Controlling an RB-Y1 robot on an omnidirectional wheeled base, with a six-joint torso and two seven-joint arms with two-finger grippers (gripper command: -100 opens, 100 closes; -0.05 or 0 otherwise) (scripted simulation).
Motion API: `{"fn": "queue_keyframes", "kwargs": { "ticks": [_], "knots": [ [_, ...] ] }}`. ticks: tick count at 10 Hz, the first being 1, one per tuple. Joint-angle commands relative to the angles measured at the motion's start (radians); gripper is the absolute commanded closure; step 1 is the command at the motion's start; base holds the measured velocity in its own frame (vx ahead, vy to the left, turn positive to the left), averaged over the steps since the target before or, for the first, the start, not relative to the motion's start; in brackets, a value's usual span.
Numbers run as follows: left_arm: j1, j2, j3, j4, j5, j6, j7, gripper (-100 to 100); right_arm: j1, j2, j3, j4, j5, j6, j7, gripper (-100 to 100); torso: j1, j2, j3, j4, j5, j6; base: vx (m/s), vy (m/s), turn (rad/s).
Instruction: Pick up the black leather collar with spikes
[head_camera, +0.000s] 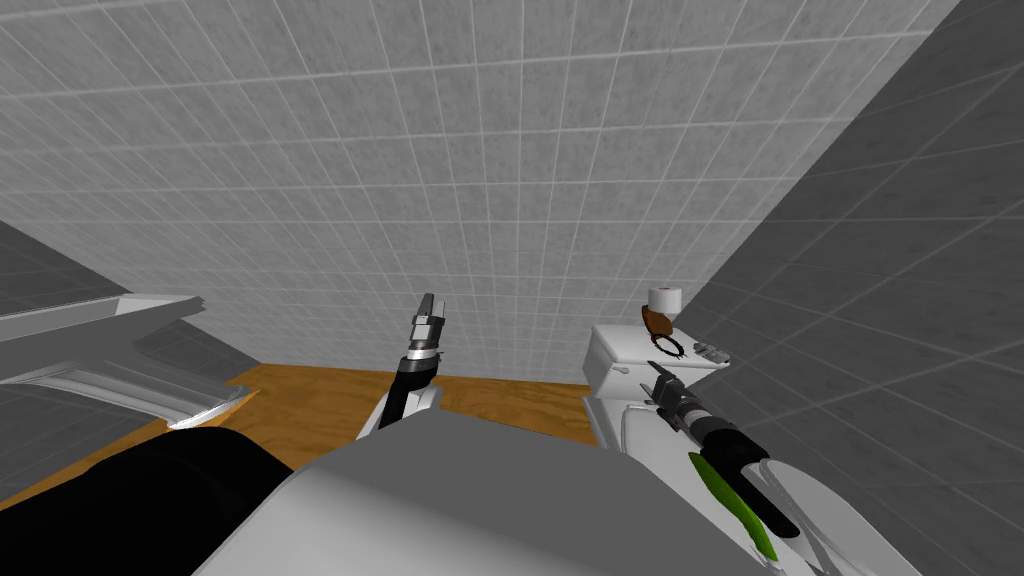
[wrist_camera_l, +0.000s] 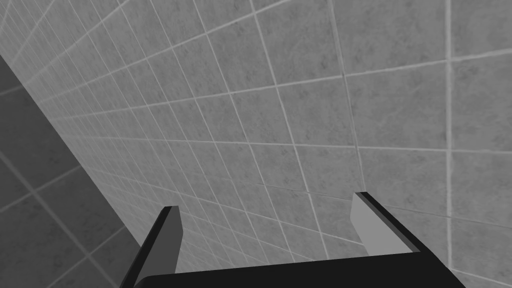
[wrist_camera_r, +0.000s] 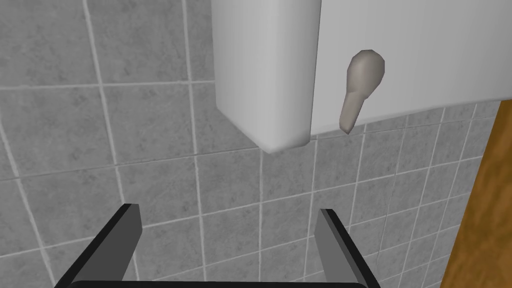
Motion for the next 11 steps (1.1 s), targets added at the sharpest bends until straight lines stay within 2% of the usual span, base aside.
{"fn": "queue_keyframes", "kwargs": {
  "ticks": [1,7,8,11],
  "knots": [
    [0.000,0.000,0.000,0.000,0.000,0.000,0.000,0,-0.002,-0.017,0.008,0.002,0.013,0.019,-0.034,-100,0.000,0.000,0.000,0.000,0.000,0.000,0.027,-0.010,0.024],
    [0.000,0.000,0.000,0.000,0.000,0.000,0.000,0,-0.037,-0.068,0.033,0.050,0.054,0.080,-0.147,-100,-0.003,0.001,0.000,0.000,-0.001,0.000,0.024,-0.028,0.011],
    [0.000,0.000,0.000,0.000,0.000,0.000,0.000,0,-0.052,-0.084,0.041,0.071,0.068,0.100,-0.184,-100,-0.003,0.000,0.000,0.000,-0.001,0.000,0.030,-0.050,0.016],
    [0.000,0.000,0.000,0.000,0.000,0.000,0.000,0,-0.075,-0.098,0.062,0.115,0.091,0.129,-0.246,-100,-0.005,-0.001,-0.001,0.000,-0.001,0.000,0.046,-0.061,0.021]
  ]
}}
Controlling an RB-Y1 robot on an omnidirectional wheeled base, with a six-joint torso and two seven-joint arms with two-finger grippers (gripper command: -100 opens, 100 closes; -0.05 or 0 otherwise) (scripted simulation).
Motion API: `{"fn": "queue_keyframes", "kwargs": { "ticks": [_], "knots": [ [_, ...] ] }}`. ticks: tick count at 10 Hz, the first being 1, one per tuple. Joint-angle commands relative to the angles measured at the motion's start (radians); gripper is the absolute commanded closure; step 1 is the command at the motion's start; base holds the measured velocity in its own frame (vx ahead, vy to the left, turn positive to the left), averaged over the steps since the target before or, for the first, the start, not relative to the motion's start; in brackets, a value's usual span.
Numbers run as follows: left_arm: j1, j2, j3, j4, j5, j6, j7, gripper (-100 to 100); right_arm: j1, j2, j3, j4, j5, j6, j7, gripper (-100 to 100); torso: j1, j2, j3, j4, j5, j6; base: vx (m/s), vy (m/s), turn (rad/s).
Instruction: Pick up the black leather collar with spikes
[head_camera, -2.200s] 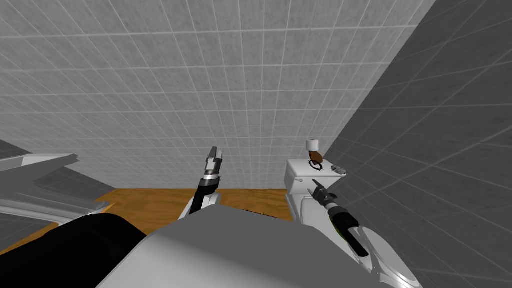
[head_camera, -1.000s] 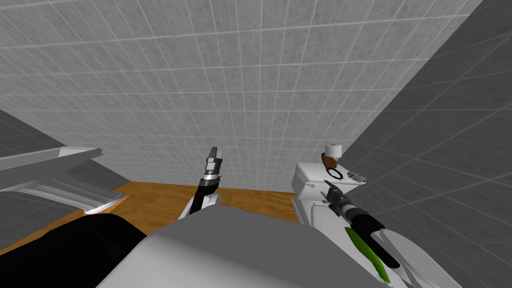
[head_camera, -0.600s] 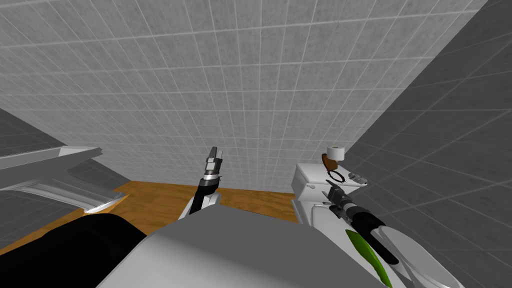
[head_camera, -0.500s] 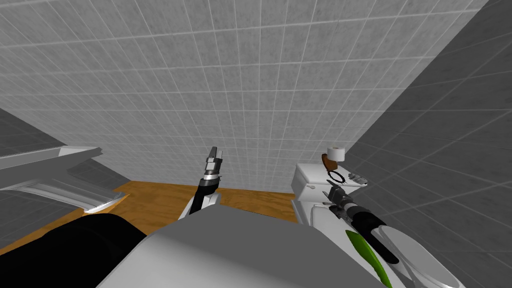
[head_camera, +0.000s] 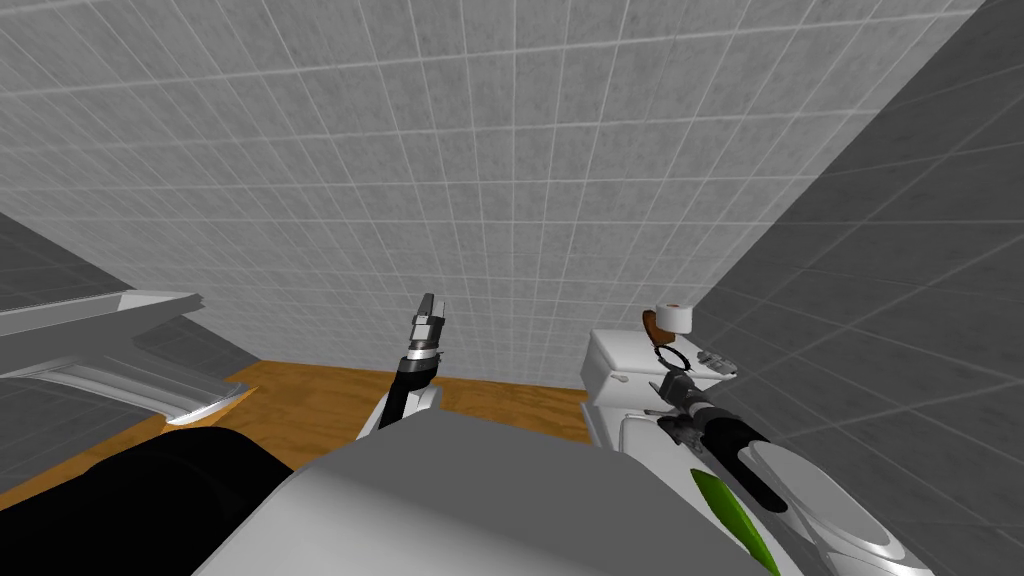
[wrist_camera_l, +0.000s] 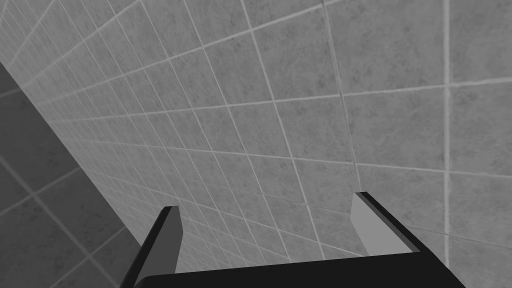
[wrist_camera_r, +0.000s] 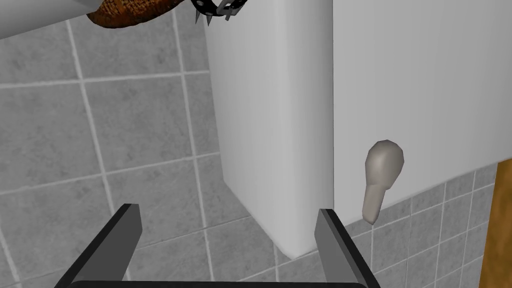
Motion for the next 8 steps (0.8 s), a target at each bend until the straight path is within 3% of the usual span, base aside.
{"fn": "queue_keyframes", "kwargs": {
  "ticks": [1,3,4,5,6,7,8],
  "knots": [
    [0.000,0.000,0.000,0.000,0.000,0.000,0.000,0,-0.005,-0.003,0.013,0.014,0.012,0.015,-0.031,-100,0.000,0.000,0.000,0.000,0.000,0.000,0.058,-0.045,0.021],
    [0.000,0.000,0.000,0.000,0.000,0.000,0.000,0,-0.002,0.013,0.041,0.050,0.023,0.019,-0.054,-100,0.003,-0.001,-0.001,0.000,0.000,0.000,0.089,-0.026,0.055],
    [0.000,0.000,0.000,0.000,0.000,0.000,0.000,0,-0.008,0.008,0.030,0.046,0.017,0.015,-0.042,-100,0.002,-0.003,-0.002,-0.001,0.000,0.000,0.049,-0.017,0.015],
    [0.000,0.000,0.000,0.000,0.000,0.000,0.000,0,-0.009,0.009,0.031,0.049,0.017,0.015,-0.043,0,0.003,0.000,0.000,0.000,0.001,0.000,0.008,-0.003,-0.001],
    [0.000,0.000,0.000,0.000,0.000,0.000,0.000,0,-0.009,0.009,0.031,0.049,0.017,0.015,-0.043,-100,0.004,0.002,0.001,0.000,0.001,0.000,0.000,0.000,0.000],
    [0.000,0.000,0.000,0.000,0.000,0.000,0.000,0,-0.009,0.009,0.031,0.049,0.017,0.015,-0.043,100,0.004,0.003,0.002,0.001,0.001,0.000,0.000,0.000,0.000],
    [0.000,0.000,0.000,0.000,0.000,0.000,0.000,0,-0.009,0.009,0.031,0.049,0.017,0.015,-0.043,100,0.005,0.003,0.002,0.001,0.001,0.000,0.000,0.000,0.000]
  ]
}}
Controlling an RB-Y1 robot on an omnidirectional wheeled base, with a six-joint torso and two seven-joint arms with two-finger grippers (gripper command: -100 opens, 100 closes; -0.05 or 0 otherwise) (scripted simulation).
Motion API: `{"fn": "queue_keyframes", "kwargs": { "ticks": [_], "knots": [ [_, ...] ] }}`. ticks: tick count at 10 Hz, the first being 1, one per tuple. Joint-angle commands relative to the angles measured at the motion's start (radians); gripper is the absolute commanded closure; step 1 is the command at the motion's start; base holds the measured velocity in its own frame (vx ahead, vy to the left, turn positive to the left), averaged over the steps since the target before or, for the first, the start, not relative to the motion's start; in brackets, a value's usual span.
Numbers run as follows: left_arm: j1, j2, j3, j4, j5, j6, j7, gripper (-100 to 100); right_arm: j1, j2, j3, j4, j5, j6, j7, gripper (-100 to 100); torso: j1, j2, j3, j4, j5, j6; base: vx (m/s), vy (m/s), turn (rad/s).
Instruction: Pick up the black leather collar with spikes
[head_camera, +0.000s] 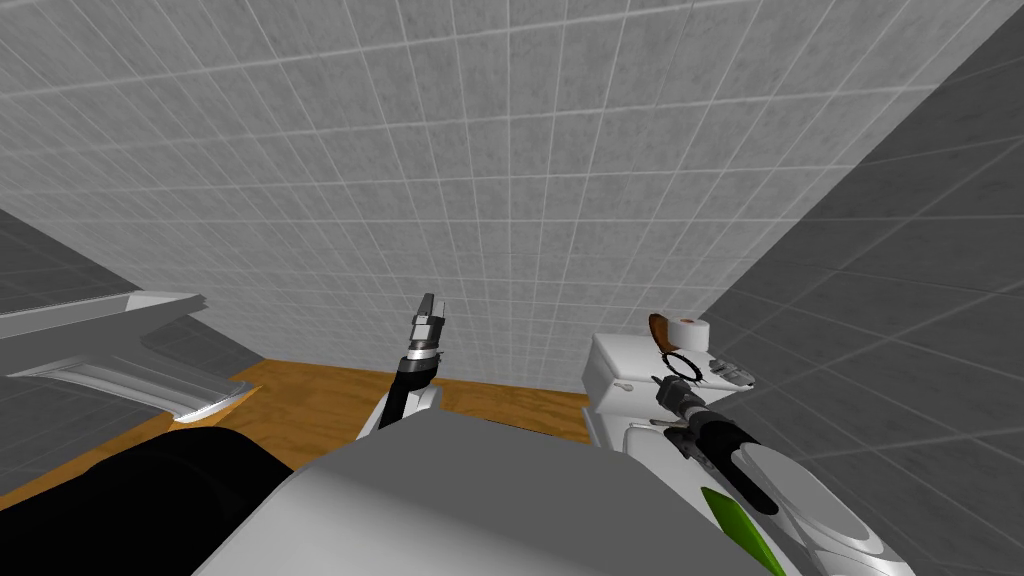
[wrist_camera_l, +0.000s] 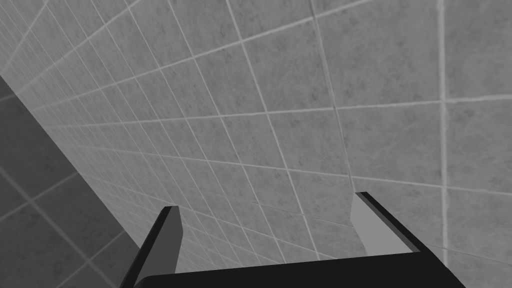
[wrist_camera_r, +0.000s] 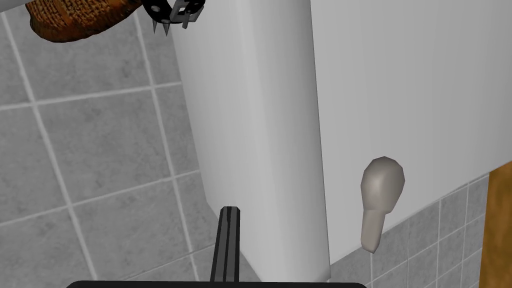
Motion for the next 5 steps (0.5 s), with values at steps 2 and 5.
{"fn": "queue_keyframes", "kwargs": {
  "ticks": [2,5],
  "knots": [
    [0.000,0.000,0.000,0.000,0.000,0.000,0.000,0,0.000,0.000,0.000,0.000,0.000,0.000,0.000,100,0.000,0.000,0.000,0.000,0.000,0.000,0.000,0.000,0.000],
    [0.000,0.000,0.000,0.000,0.000,0.000,0.000,0,0.001,-0.008,0.003,0.001,-0.005,-0.016,-0.007,-100,0.000,0.000,0.000,0.000,0.000,0.000,-0.002,-0.035,0.007]
  ]
}}
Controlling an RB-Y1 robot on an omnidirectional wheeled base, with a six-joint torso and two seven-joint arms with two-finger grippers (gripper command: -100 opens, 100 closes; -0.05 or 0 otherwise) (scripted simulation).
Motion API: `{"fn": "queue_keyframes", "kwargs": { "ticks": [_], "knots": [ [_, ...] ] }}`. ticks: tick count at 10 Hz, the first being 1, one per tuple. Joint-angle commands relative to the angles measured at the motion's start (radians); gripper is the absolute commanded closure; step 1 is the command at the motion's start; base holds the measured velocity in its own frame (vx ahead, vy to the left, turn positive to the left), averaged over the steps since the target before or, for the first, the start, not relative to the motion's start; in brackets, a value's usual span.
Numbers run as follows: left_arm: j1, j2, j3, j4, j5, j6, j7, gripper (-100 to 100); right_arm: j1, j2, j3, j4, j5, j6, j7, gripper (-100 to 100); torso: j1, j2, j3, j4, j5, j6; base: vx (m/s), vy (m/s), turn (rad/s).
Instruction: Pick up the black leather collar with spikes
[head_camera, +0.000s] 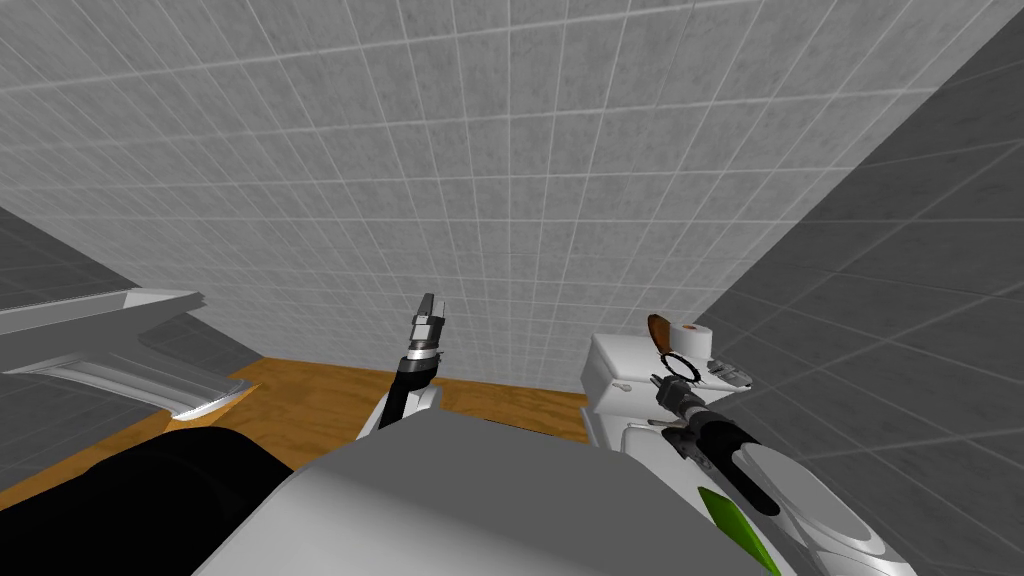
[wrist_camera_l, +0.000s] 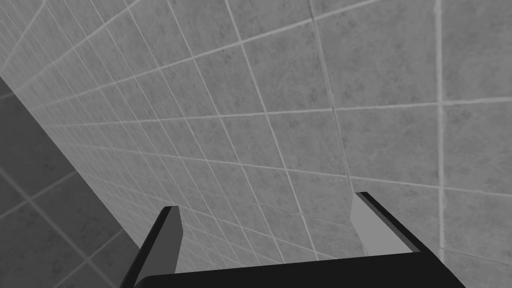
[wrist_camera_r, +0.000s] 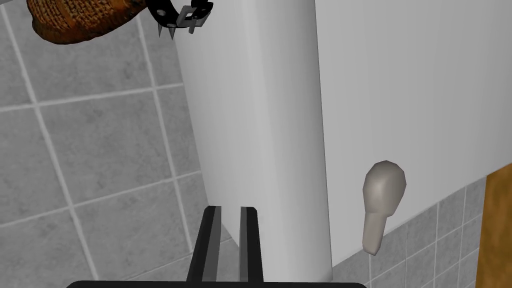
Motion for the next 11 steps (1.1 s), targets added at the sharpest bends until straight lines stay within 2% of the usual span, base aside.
{"fn": "queue_keyframes", "kwargs": {
  "ticks": [1,8,9,10,11],
  "knots": [
    [0.000,0.000,0.000,0.000,0.000,0.000,0.000,0,0.001,-0.007,0.003,0.001,-0.005,-0.016,-0.007,-100,0.000,0.000,0.000,0.000,0.000,0.000,0.009,-0.166,0.035],
    [0.000,0.000,0.000,0.000,0.000,0.000,0.000,0,0.007,-0.040,0.017,0.006,-0.029,-0.086,-0.040,-100,-0.008,0.000,0.000,0.000,-0.002,0.000,0.007,-0.189,0.024],
    [0.000,0.000,0.000,0.000,0.000,0.000,0.000,0,0.006,-0.037,0.016,0.005,-0.025,-0.077,-0.037,-100,-0.007,-0.001,0.000,0.000,-0.002,0.000,0.005,-0.085,0.015],
    [0.000,0.000,0.000,0.000,0.000,0.000,0.000,0,0.006,-0.038,0.016,0.005,-0.025,-0.079,-0.039,0,-0.001,-0.001,0.000,0.000,-0.001,0.000,0.000,-0.017,0.001],
    [0.000,0.000,0.000,0.000,0.000,0.000,0.000,0,-0.016,-0.044,0.011,0.051,-0.022,-0.056,-0.051,-100,0.004,-0.001,0.000,0.000,0.000,0.000,-0.079,-0.013,0.351]
  ]
}}
